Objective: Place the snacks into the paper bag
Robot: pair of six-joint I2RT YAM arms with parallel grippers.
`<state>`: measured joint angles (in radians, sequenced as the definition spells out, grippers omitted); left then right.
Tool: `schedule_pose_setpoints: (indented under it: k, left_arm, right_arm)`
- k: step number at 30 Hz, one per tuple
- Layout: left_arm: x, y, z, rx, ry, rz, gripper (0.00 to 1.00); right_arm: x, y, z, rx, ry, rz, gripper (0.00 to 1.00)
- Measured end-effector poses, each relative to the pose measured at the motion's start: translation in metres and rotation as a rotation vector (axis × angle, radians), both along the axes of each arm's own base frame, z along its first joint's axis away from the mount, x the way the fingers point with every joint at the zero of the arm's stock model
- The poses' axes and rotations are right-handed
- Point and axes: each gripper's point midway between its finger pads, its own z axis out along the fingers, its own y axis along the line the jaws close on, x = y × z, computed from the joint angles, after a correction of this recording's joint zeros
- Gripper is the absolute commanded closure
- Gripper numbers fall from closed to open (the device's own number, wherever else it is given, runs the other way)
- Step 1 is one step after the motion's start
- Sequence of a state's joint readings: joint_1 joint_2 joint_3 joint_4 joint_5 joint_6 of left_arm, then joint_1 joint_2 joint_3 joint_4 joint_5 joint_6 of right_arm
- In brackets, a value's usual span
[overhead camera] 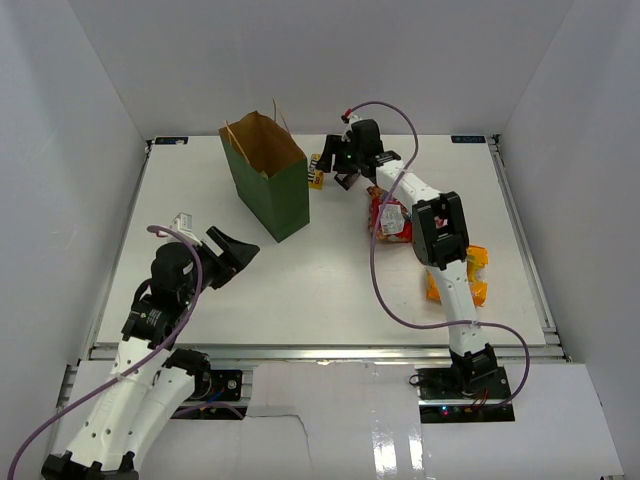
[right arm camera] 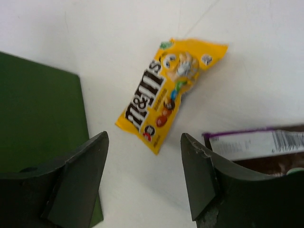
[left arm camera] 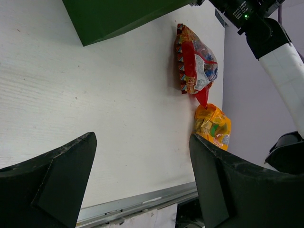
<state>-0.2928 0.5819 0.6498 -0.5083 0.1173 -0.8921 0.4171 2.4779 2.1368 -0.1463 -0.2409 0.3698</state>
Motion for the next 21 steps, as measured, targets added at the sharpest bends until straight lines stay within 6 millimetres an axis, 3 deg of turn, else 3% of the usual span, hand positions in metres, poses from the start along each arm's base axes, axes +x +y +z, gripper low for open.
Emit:
schedule_pose_setpoints:
  k: [4,12,19,20,21]
  left_arm:
    - [0.000,-0.001,0.000,-0.016,0.009,0.007,0.10]
    - [0.005,-0.004,-0.013,-0.015,0.074,0.003,0.10]
    - [0.004,-0.005,-0.012,-0.031,0.085,0.008,0.10]
    - [0.003,-0.005,-0.011,-0.036,0.079,0.010,0.10]
    - [0.002,-0.005,-0.008,-0.041,0.072,0.011,0.10]
  right_arm:
    - [0.018,0.007,0.003,0.023,-0.066,-0.030,0.35]
    - [0.048,0.017,-0.026,0.061,-0.109,-0.127,0.39]
    - [0.046,0.027,-0.044,0.080,-0.080,-0.155,0.44]
    - [0.045,0.029,-0.044,0.083,-0.083,-0.156,0.47]
    - [0.044,0.030,-0.046,0.086,-0.081,-0.158,0.57]
